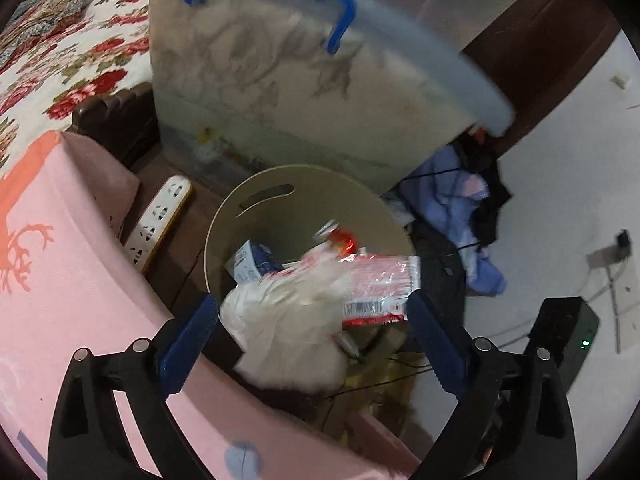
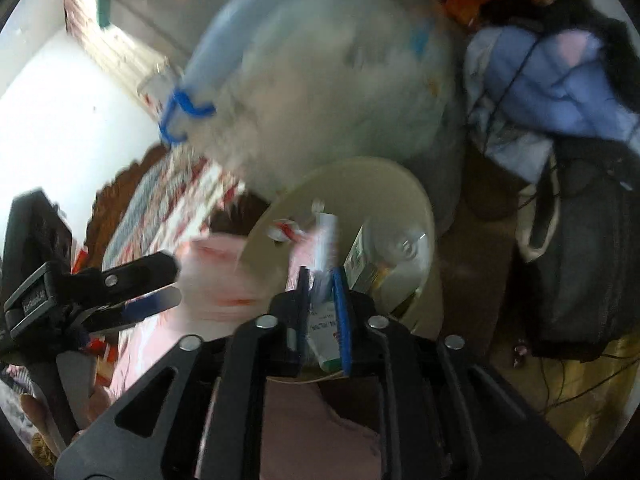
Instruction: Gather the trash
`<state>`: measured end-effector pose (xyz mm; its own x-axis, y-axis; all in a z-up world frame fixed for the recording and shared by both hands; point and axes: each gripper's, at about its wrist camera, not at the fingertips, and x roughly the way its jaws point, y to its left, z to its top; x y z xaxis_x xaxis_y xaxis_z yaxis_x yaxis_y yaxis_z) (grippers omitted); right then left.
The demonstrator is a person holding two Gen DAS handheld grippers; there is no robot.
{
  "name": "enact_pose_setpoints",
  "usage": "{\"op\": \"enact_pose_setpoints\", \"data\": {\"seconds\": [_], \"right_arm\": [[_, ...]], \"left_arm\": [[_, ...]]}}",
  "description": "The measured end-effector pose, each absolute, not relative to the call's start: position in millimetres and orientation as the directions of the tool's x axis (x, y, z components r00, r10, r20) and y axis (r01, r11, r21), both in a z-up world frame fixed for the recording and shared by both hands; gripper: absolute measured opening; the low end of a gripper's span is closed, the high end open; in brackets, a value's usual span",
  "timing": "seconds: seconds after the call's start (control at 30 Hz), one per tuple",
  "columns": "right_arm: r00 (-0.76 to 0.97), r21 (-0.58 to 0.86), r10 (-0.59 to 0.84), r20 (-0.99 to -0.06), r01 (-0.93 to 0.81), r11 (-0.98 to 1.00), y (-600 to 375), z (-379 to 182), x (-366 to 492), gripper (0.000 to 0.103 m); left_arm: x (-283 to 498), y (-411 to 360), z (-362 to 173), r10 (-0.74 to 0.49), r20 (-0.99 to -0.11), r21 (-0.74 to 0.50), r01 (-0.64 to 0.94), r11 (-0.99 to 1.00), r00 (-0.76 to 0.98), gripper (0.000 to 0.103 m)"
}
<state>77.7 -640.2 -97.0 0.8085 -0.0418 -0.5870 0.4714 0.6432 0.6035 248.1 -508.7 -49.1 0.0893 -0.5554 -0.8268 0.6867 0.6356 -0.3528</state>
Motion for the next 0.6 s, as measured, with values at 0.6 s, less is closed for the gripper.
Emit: {"op": "enact_pose_setpoints", "data": {"seconds": [0.6], "right_arm": [[0.885, 0.694, -0.035, -0.465, 0.389, 0.606, -527.1, -77.0, 0.9, 0.076]], "left_arm": [[159.1, -330.3, -30.1, -0.536, -0.785, -0.205, 0.686, 0.698, 0.311, 0.091]]}}
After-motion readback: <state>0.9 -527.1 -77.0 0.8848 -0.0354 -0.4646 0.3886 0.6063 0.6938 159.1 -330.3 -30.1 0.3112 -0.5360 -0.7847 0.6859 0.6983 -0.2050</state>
